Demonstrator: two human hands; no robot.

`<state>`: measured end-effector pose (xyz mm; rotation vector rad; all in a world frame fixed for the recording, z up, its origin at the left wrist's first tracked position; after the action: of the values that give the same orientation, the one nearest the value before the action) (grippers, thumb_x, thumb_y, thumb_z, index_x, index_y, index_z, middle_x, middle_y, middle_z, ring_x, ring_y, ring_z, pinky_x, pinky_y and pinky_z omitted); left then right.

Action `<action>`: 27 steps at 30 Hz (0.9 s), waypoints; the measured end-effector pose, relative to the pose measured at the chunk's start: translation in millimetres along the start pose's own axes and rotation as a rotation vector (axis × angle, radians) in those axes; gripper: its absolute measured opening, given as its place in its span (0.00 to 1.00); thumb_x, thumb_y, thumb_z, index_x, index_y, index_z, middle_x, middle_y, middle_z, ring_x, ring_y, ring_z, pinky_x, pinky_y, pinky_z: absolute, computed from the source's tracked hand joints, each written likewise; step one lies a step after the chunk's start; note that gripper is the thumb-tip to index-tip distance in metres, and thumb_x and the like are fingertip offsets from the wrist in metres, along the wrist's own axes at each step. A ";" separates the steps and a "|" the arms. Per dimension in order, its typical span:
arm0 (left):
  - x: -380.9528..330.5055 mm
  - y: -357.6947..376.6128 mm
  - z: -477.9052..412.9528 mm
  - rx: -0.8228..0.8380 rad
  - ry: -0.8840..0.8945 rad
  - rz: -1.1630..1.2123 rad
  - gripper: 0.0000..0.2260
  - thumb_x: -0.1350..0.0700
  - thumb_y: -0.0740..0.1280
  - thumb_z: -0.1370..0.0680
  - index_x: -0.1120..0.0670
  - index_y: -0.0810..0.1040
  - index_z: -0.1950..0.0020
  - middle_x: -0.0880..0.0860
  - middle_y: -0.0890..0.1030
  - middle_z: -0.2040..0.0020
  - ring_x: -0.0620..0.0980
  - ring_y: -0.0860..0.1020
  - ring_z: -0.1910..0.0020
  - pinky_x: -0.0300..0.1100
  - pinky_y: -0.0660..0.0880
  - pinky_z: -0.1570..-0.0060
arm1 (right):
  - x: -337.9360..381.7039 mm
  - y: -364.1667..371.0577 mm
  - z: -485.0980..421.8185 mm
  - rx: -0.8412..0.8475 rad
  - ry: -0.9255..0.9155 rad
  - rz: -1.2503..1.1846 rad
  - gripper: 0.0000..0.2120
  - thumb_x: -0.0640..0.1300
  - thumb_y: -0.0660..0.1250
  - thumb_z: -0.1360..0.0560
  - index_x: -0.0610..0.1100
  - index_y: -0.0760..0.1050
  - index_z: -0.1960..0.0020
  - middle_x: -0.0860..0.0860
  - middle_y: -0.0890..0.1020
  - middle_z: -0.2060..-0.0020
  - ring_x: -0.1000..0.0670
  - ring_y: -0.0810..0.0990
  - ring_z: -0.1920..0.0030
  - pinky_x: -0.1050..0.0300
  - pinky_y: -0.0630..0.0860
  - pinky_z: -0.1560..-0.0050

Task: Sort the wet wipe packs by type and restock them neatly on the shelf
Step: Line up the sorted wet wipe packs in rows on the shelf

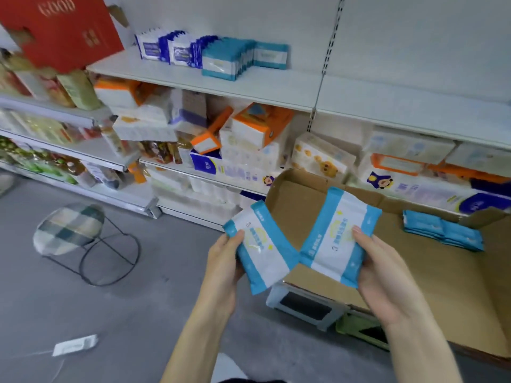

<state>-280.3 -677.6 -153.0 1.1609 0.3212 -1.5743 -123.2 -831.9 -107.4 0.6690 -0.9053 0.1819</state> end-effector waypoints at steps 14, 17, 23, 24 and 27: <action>-196.9 -188.0 -140.2 -0.028 0.148 0.145 0.14 0.69 0.63 0.26 0.61 0.74 0.41 0.59 0.83 0.48 0.53 0.84 0.54 0.42 0.81 0.63 | -79.6 216.0 -114.7 -0.136 -0.093 -0.039 0.19 0.30 0.66 0.27 0.42 0.73 0.39 0.45 0.83 0.46 0.46 0.83 0.48 0.51 0.82 0.53; -208.2 -183.2 -169.0 0.022 0.109 0.128 0.12 0.70 0.63 0.25 0.59 0.76 0.43 0.57 0.84 0.50 0.53 0.84 0.53 0.42 0.81 0.62 | -76.5 221.3 -132.3 -0.221 -0.110 -0.075 0.18 0.29 0.67 0.28 0.44 0.74 0.41 0.45 0.84 0.48 0.46 0.84 0.48 0.51 0.82 0.53; -214.7 -136.7 -237.1 0.049 0.056 -0.026 0.08 0.63 0.63 0.22 0.52 0.77 0.47 0.51 0.85 0.53 0.45 0.83 0.59 0.38 0.79 0.63 | -48.8 202.4 -186.8 -0.392 -0.147 -0.119 0.08 0.36 0.68 0.26 0.42 0.78 0.47 0.45 0.84 0.48 0.50 0.82 0.52 0.58 0.75 0.52; -216.2 -126.3 -250.9 0.053 0.052 -0.046 0.08 0.62 0.64 0.22 0.52 0.78 0.47 0.51 0.84 0.53 0.45 0.82 0.60 0.38 0.77 0.63 | -42.6 200.6 -202.2 -0.386 -0.140 -0.142 0.07 0.36 0.68 0.26 0.42 0.78 0.48 0.45 0.84 0.48 0.50 0.82 0.51 0.59 0.75 0.53; -228.4 -89.9 -296.0 0.092 0.039 -0.078 0.10 0.62 0.65 0.23 0.55 0.77 0.43 0.54 0.84 0.49 0.47 0.80 0.56 0.38 0.76 0.62 | -20.0 200.4 -257.5 -0.342 -0.139 -0.212 0.10 0.34 0.67 0.27 0.41 0.78 0.47 0.45 0.85 0.50 0.50 0.84 0.52 0.62 0.80 0.59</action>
<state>-227.2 -296.9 -145.4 1.2644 0.3261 -1.6499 -47.2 -515.8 -142.1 0.4578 -0.9629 -0.2080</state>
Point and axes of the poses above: each hand's wrist, its own z-axis away from the middle knuckle, its own y-axis out of the palm, x = y × z, the point moved 9 cm from there along -z, towards the middle knuckle
